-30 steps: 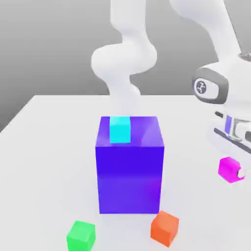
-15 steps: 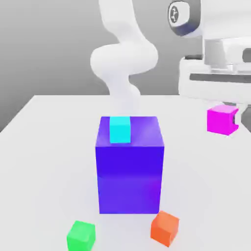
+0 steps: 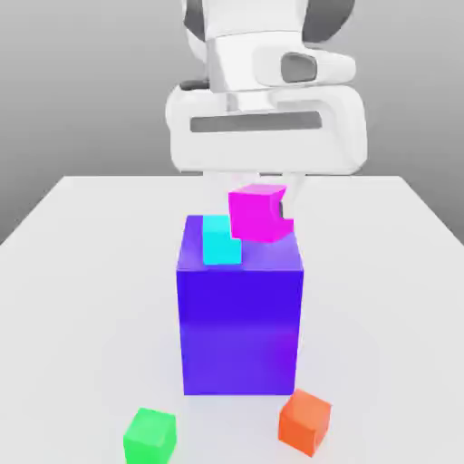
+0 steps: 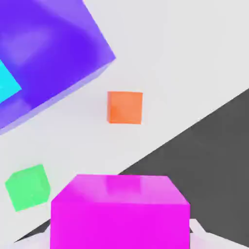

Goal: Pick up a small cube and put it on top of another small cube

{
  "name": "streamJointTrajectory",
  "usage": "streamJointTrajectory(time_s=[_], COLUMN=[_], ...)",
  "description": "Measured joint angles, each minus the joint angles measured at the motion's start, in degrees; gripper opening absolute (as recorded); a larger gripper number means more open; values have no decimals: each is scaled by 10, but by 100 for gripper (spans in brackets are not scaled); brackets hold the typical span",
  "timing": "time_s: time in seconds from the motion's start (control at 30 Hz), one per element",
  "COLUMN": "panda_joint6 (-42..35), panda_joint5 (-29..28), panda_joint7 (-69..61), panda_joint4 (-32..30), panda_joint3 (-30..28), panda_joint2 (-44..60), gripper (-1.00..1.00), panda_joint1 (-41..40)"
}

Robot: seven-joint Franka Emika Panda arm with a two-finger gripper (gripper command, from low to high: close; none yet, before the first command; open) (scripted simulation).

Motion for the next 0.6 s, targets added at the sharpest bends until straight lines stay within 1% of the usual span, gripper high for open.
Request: streamJointTrajectory(time_s=[0.1, 0.2, 0.27, 0.37, 0.5, 0.6], panda_joint6=[21, 48, 67, 97, 130, 176], panda_joint5=[3, 20, 41, 91, 173, 252], panda_joint7=[-57, -118, -161, -232, -326, -390], panda_joint4=[3, 6, 9, 15, 28, 38], panda_joint3=[-39, -74, -96, -110, -90, -40], panda_joint2=[34, 81, 120, 189, 291, 369], gripper=[-100, -100, -100, -100, -100, -100], panda_joint1=[-2, 0, 4, 2, -20, -59])
